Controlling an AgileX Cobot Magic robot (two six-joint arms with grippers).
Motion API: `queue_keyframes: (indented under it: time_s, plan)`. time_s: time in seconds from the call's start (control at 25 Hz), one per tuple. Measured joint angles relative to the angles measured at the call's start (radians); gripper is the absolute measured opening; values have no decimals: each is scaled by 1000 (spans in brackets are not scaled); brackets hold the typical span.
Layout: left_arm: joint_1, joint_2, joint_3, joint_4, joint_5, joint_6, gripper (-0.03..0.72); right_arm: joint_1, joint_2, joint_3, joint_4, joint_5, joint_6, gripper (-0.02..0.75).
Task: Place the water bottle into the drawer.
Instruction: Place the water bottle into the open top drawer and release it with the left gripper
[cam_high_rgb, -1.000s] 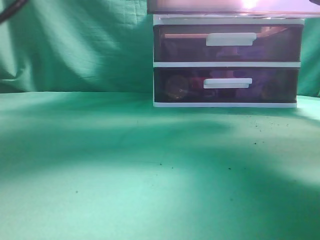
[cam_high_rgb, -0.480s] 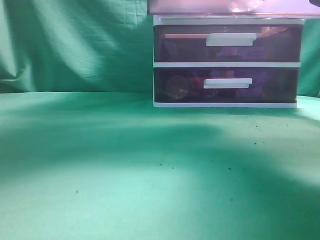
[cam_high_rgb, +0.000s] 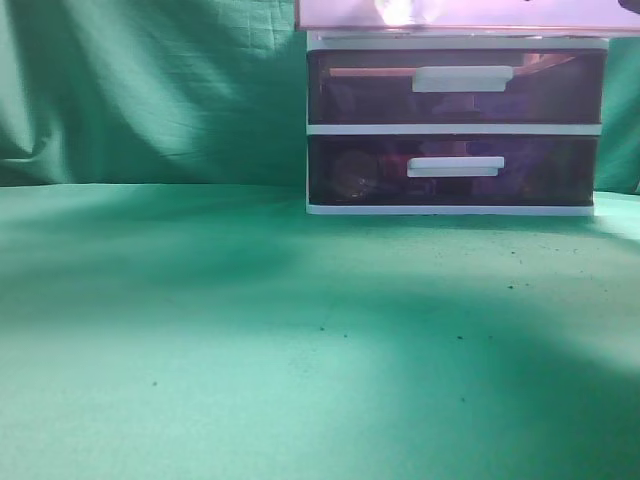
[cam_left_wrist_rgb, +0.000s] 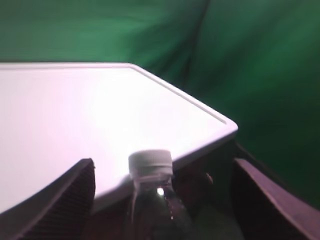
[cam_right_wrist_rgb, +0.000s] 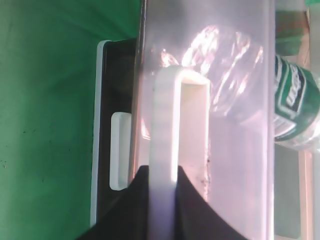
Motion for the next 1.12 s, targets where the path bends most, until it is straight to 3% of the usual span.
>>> queue_keyframes:
  time_s: [0.2,0.76,0.88,0.96,1.08,1.12]
  plan:
    - [0,-43,-2,5,6,67,521,0,0,0,0,0,0,78]
    - [1,-55,-5,9,-13,101,521,0,-31,7,-20,27,0,78]
    - [8,-84,-5,16,-75,143,308,0,-31,11,-20,27,0,78]
    - [33,-110,-5,16,-181,154,120,0,-31,11,-20,27,-7,78]
    - [92,-148,13,16,-337,141,0,0,-31,-12,-24,35,-13,78]
    - [116,-158,25,16,-373,130,0,0,-31,-24,-26,42,-15,78]
